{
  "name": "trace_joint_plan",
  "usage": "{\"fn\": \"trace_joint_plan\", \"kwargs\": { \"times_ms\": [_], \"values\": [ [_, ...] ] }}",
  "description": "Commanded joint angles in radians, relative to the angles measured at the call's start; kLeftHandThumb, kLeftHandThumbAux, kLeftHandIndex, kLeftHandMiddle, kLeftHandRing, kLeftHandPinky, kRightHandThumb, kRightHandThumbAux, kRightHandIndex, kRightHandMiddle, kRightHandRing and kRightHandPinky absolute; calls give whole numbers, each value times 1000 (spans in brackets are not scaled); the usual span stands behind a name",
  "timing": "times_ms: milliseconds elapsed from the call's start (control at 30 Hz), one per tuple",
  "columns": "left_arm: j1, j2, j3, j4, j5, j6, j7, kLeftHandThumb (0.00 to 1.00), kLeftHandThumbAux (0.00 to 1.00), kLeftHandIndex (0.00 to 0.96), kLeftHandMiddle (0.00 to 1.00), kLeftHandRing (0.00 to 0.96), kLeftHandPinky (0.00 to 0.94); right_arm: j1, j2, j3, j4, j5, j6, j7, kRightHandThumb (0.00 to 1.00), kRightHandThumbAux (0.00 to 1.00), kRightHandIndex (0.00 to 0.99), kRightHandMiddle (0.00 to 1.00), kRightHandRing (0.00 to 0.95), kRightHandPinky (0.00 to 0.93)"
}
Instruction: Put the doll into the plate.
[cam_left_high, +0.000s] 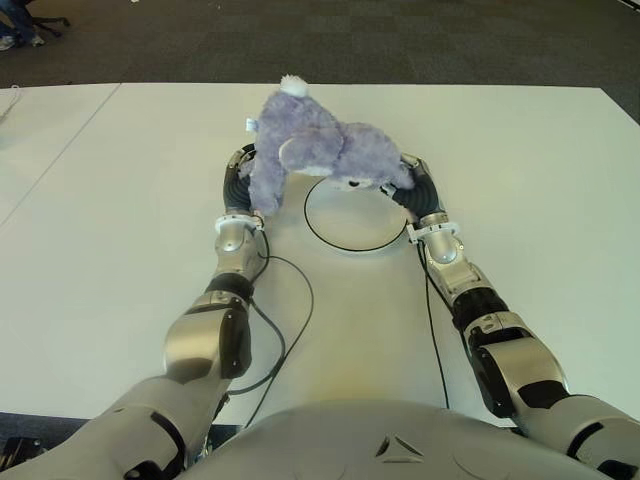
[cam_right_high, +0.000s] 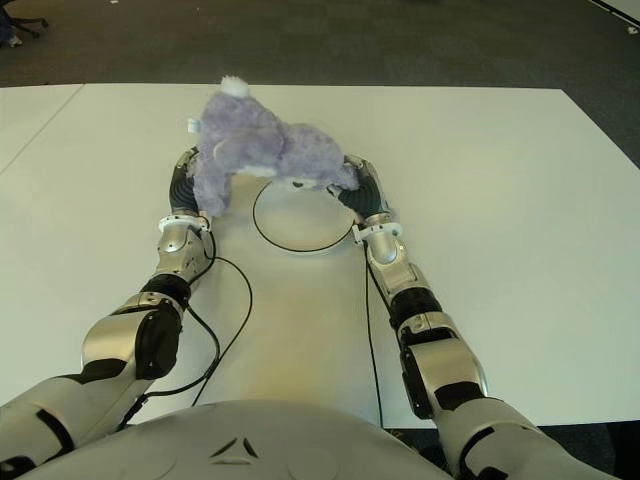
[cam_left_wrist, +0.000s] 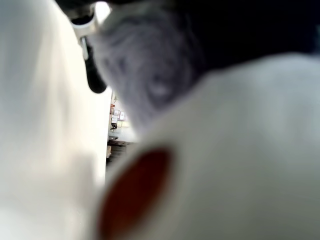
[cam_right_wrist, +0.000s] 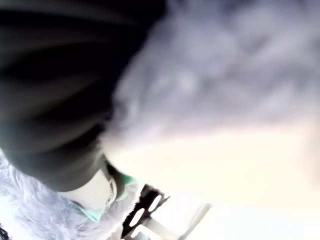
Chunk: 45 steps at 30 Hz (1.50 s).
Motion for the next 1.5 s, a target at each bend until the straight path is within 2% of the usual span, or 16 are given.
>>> {"fn": "trace_joint_plan", "kwargs": {
  "times_ms": [33,333,633,933,1133,1300,1500],
  "values": [
    [210,-71,7,157,-11,126,8,0,580,237,274,284,269,59,-23,-3,148,20,88,53,99,798,827,905,905,877],
    [213,-67,2,155,-7,119,6,0,569,229,273,291,300,56,-35,-25,183,52,98,76,176,816,804,888,889,854],
    [211,-66,10,156,-16,121,-4,0,570,230,276,294,282,46,-37,-56,206,89,105,81,266,811,769,880,880,848],
    [213,-65,5,156,-9,116,1,0,574,229,277,296,302,-3,-25,-117,273,148,128,88,229,802,772,876,879,853],
    [212,-66,13,157,-18,117,-10,0,576,235,272,295,302,-42,-11,-174,294,206,154,87,270,786,743,870,865,864],
    [214,-66,9,157,-13,113,-7,0,578,222,269,285,287,-94,-29,-212,337,238,162,99,287,780,720,867,864,862],
    [214,-69,6,156,-10,118,8,0,583,220,269,286,298,-115,-36,-242,361,256,154,91,296,773,721,868,869,863]
  ]
}}
